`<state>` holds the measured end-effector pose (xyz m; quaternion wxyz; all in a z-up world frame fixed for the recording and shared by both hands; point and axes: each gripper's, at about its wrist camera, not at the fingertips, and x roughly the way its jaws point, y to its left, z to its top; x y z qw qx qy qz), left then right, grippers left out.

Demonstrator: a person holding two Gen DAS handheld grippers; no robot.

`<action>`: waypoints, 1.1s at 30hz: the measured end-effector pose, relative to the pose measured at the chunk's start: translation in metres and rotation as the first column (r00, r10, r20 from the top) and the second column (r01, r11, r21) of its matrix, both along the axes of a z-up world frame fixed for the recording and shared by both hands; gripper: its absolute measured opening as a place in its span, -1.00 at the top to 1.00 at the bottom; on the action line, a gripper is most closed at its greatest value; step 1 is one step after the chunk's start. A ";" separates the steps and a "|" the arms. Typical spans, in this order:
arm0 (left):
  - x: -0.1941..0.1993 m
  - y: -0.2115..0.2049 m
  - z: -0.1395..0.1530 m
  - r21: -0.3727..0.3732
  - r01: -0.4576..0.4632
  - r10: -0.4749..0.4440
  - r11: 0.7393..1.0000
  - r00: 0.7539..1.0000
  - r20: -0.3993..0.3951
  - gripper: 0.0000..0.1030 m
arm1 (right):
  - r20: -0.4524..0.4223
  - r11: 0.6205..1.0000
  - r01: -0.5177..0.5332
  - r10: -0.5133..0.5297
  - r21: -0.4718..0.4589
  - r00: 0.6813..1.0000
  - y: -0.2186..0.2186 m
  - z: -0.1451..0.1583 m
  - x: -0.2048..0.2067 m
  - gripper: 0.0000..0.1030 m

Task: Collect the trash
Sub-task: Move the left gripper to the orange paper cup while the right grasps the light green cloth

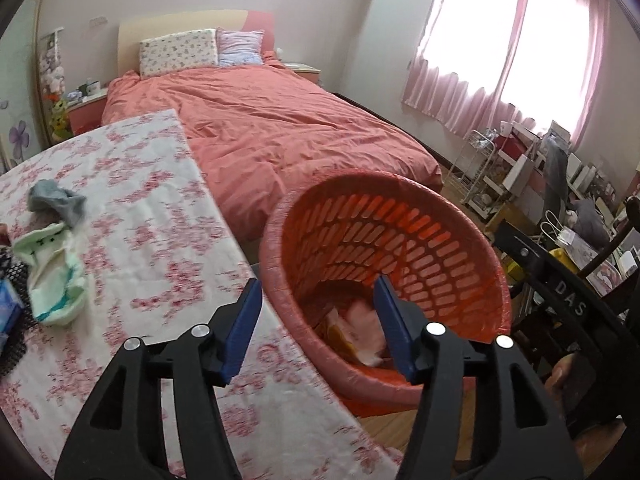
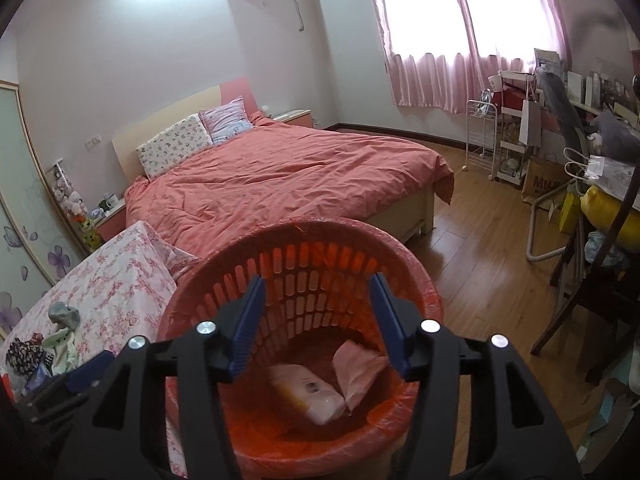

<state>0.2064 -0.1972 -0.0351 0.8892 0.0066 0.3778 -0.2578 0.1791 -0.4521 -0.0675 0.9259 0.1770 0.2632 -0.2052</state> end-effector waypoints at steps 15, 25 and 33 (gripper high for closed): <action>-0.032 0.117 0.024 0.034 -0.223 0.220 0.974 0.972 0.083 -0.39 | -0.032 0.985 -0.161 0.159 -0.069 0.987 0.094 0.019 -0.015 -0.08; -0.041 0.228 0.022 0.050 -0.460 0.454 0.886 0.885 0.099 -0.49 | -0.052 0.941 -0.331 0.328 -0.063 0.943 0.186 0.021 -0.006 -0.11; -0.040 0.288 0.013 0.064 -0.573 0.568 0.817 0.819 0.077 -0.49 | -0.094 0.888 -0.457 0.451 -0.054 0.887 0.253 0.017 0.019 -0.11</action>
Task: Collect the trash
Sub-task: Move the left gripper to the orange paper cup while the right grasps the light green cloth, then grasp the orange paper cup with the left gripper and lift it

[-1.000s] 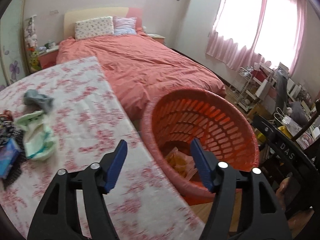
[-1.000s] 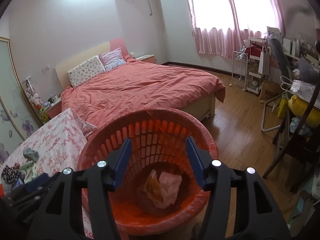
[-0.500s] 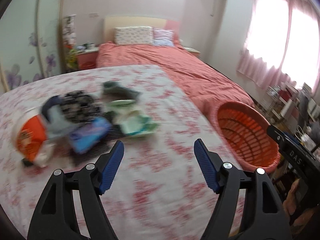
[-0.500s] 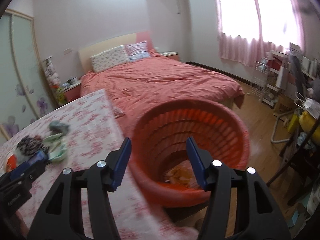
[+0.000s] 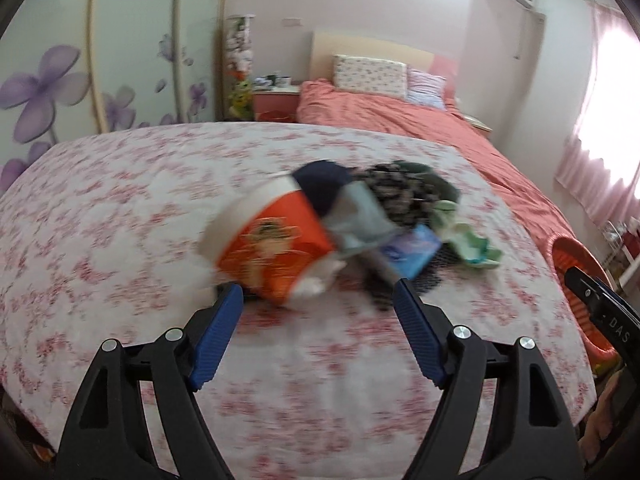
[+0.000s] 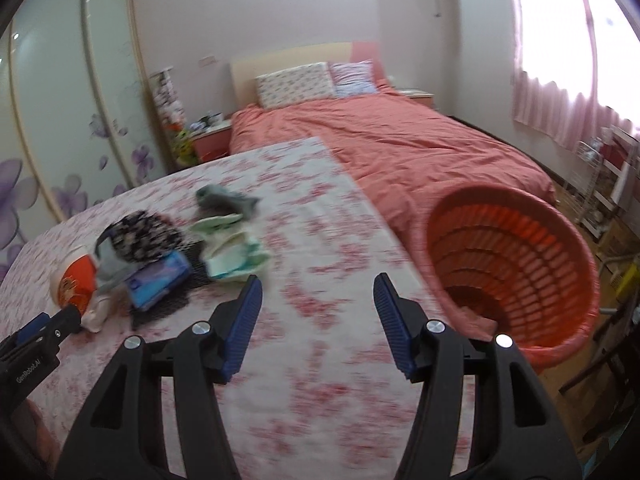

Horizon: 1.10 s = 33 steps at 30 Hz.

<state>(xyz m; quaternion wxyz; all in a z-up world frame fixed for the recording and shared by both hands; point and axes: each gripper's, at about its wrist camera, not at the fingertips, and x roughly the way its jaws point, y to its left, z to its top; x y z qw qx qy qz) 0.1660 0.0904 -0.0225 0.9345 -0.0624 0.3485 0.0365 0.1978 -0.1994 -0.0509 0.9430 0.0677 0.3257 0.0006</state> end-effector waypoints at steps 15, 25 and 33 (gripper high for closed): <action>0.004 0.038 -0.013 -0.045 -0.048 0.046 0.998 0.998 -0.044 -0.54 | -0.259 1.000 0.012 -0.009 0.010 0.966 0.036 -0.041 0.111 0.16; 0.022 0.032 -0.022 -0.078 -0.081 0.074 0.994 0.993 -0.091 -0.75 | -0.211 0.999 -0.012 0.002 -0.044 0.978 0.035 -0.044 0.092 0.86; 0.040 0.017 -0.027 -0.018 -0.120 0.117 0.993 0.986 -0.116 -0.77 | -0.182 0.999 0.001 -0.009 -0.045 0.983 0.016 -0.036 0.072 0.86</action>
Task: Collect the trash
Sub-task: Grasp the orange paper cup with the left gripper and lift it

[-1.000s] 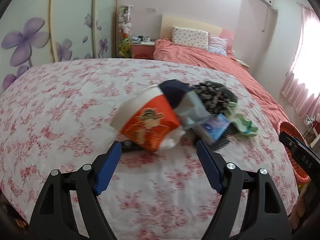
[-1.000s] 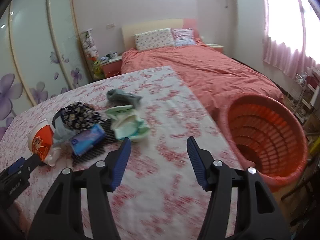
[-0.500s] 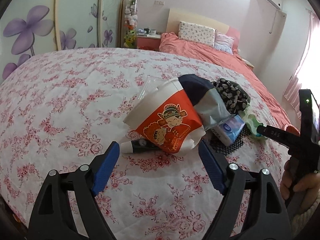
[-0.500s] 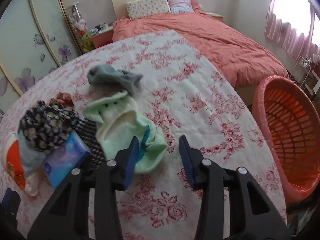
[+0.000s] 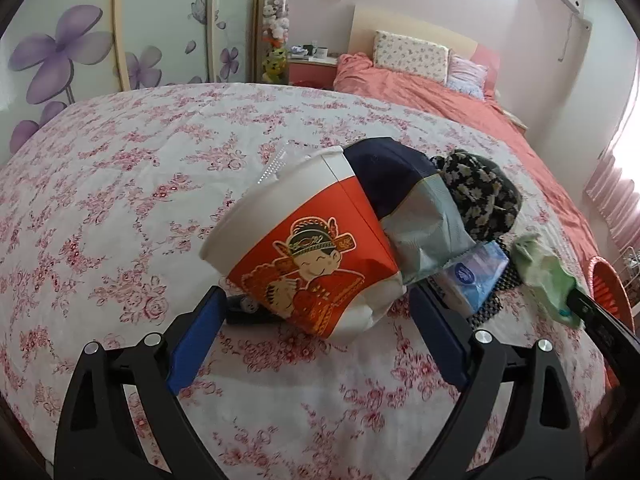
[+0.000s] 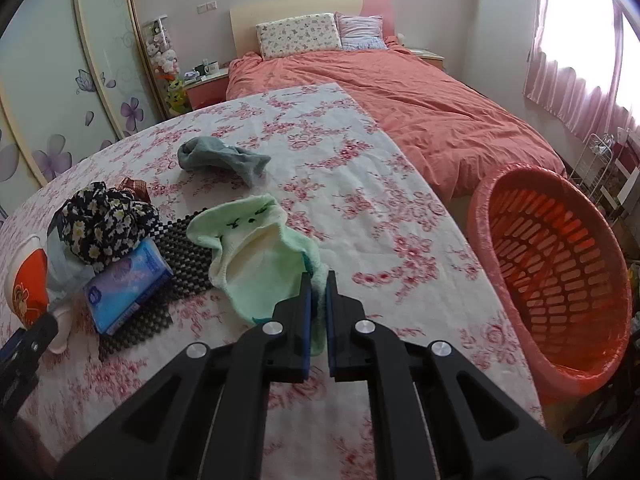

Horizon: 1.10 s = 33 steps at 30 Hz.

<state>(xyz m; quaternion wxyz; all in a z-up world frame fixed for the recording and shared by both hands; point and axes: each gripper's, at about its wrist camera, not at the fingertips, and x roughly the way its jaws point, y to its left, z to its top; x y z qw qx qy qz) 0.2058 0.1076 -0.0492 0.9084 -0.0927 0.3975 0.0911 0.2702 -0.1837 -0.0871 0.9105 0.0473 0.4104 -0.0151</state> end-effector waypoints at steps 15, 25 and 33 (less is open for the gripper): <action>0.013 0.016 0.003 -0.040 -0.052 0.052 0.998 0.999 -0.013 -0.60 | 0.015 1.000 -0.009 0.009 -0.003 1.000 -0.007 0.000 -0.011 0.86; -0.002 0.053 0.002 -0.110 -0.033 0.033 0.993 0.999 -0.003 -0.71 | 0.030 1.000 -0.010 0.011 -0.007 0.999 -0.004 0.004 -0.016 0.86; 0.011 0.064 -0.005 -0.123 -0.051 0.047 0.991 0.998 -0.033 -0.41 | 0.024 1.000 -0.005 0.005 -0.008 1.000 -0.004 0.002 -0.016 0.86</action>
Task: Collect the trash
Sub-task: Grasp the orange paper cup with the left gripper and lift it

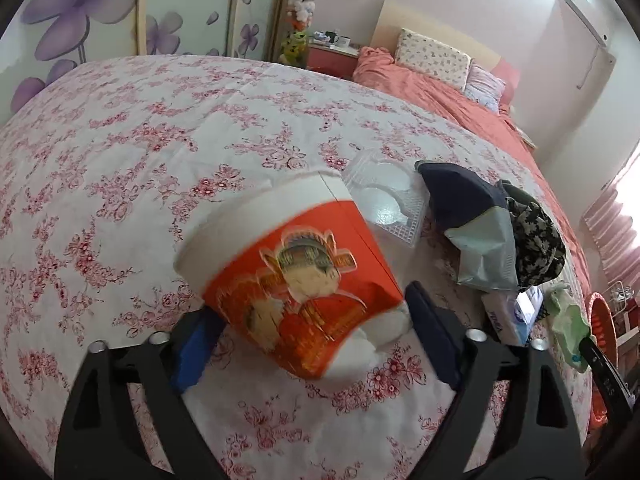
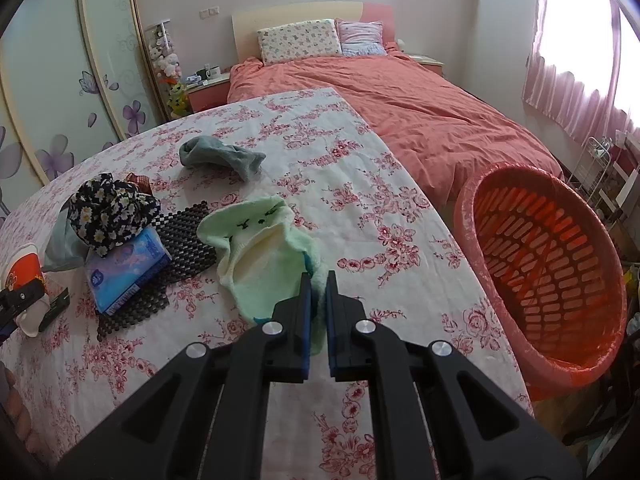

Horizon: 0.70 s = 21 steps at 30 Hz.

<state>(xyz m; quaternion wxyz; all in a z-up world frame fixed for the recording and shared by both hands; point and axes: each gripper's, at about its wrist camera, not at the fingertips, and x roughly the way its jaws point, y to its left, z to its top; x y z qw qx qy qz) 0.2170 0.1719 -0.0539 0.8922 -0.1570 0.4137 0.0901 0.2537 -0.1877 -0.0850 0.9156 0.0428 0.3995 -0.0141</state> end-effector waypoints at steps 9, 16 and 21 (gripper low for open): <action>-0.014 -0.002 0.005 0.012 0.039 -0.039 0.999 0.998 0.042 0.02 | 0.026 1.000 0.009 -0.009 0.004 1.000 -0.006 0.009 -0.012 0.86; -0.030 -0.003 0.012 0.030 0.067 -0.070 0.997 0.993 0.099 0.10 | 0.029 1.000 0.013 -0.014 0.006 0.999 -0.010 0.011 -0.019 0.86; -0.038 -0.011 0.021 0.046 0.098 -0.103 0.994 0.986 0.127 0.37 | 0.041 1.000 0.013 -0.014 0.012 0.999 -0.013 0.014 -0.025 0.86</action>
